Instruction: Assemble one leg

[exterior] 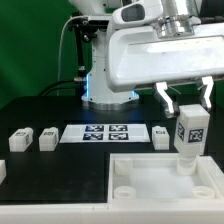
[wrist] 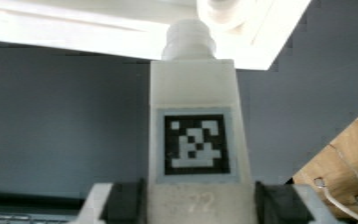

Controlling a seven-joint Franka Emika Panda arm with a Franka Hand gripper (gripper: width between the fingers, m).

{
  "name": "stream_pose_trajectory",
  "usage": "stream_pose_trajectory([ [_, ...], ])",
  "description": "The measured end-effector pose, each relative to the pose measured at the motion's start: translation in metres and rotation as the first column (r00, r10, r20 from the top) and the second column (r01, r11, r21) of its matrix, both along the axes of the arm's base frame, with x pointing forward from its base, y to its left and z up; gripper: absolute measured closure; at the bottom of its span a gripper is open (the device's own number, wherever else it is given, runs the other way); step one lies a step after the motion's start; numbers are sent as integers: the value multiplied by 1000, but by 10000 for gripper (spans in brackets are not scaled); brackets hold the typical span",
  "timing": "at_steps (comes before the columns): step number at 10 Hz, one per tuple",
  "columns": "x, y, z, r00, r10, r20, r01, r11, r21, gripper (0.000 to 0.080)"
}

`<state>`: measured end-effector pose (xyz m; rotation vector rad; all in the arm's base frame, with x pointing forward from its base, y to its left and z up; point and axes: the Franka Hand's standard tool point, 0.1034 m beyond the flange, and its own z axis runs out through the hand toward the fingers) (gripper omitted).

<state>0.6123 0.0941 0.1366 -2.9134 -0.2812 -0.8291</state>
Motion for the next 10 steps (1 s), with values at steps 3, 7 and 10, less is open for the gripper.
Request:
stream_pose_trajectory([
  [3,-3,10,-23,1000,8,-23,-8,1000,12,508],
  [7,0,23,-31,999,24,-24,-23,1000,19,508],
  [10,6,22,-32,1000,21,-13,-21,1000,20,508],
])
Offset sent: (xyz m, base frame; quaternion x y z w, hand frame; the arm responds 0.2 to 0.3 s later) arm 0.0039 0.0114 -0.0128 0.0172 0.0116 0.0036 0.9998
